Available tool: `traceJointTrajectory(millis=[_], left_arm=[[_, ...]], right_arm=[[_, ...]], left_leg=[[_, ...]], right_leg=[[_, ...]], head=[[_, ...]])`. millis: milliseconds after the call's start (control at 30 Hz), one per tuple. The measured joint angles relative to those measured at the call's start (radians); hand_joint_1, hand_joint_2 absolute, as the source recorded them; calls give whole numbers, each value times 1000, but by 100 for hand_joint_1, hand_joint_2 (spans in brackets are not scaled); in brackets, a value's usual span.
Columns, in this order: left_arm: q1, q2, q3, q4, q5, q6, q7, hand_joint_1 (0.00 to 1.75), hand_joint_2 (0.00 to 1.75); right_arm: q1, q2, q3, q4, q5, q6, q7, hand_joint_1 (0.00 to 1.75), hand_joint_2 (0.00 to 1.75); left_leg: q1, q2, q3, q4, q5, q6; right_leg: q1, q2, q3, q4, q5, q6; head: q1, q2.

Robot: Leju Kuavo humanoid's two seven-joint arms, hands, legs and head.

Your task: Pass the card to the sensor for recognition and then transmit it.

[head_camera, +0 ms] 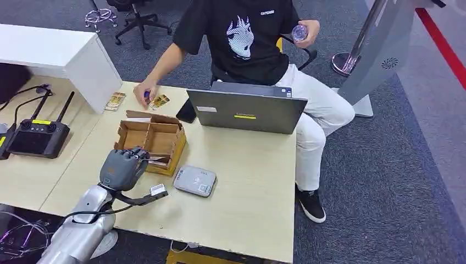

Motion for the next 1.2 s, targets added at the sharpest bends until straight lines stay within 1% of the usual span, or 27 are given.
traceJointTrajectory(millis=[133,233,367,433,500,600,800,833,867,900,933,1100,1200], left_arm=[[-40,6,36,-123,7,-27,18,175,175],[-83,21,58,-189,40,-85,30,175,175],[-188,59,98,-239,83,-186,33,175,175],[-234,78,119,-240,93,-214,33,175,175],[-264,92,135,-237,99,-229,30,175,175],[-295,108,150,-216,105,-232,16,175,175],[-321,121,184,-124,127,-222,0,175,175],[-322,122,188,-116,127,-221,-2,162,175],[-322,124,190,-105,128,-220,-3,112,175],[-322,126,193,-94,129,-219,-3,77,175],[-322,127,195,-84,130,-219,-5,0,175],[-309,127,199,-51,137,-200,-21,0,175],[-280,127,207,-48,143,-170,-30,0,175]], right_arm=[[-3,0,1,0,0,0,0,0,175],[-3,0,1,0,0,2,2,0,175],[-5,0,1,0,1,3,2,0,175],[-5,0,2,0,7,3,5,0,175],[-6,0,3,0,13,3,6,0,175],[-9,0,4,0,13,3,10,0,175],[-11,0,15,0,16,3,13,0,175],[-11,0,17,0,16,3,14,0,175],[-11,0,17,0,16,3,14,0,175],[-11,0,18,0,16,3,13,0,175],[-11,0,18,0,16,3,13,0,175],[-11,0,18,0,16,3,13,0,175],[-11,0,18,0,12,3,10,0,175]], left_leg=[[0,0,0,0,0,0],[0,0,0,0,1,0],[0,0,0,0,1,0],[0,0,0,0,1,0],[0,0,0,0,1,0],[0,0,0,0,1,0],[0,0,0,0,1,0],[0,0,0,0,1,0],[0,0,0,0,1,0],[0,0,0,0,1,0],[0,0,0,0,1,0],[0,0,0,0,1,0],[0,0,0,0,1,0]], right_leg=[[0,0,1,0,0,0],[0,0,0,0,1,0],[0,0,0,1,1,0],[0,0,0,1,1,0],[0,0,0,1,1,0],[0,0,0,1,1,0],[0,0,0,1,1,0],[0,0,0,1,1,0],[0,0,0,1,1,0],[0,0,0,1,1,0],[0,0,0,1,1,0],[0,0,0,1,1,0],[0,0,0,1,1,0]], head=[[0,0],[0,0],[0,0],[0,0],[0,0],[0,0],[0,0],[0,0],[0,0],[0,0],[0,0],[0,0],[0,0]])
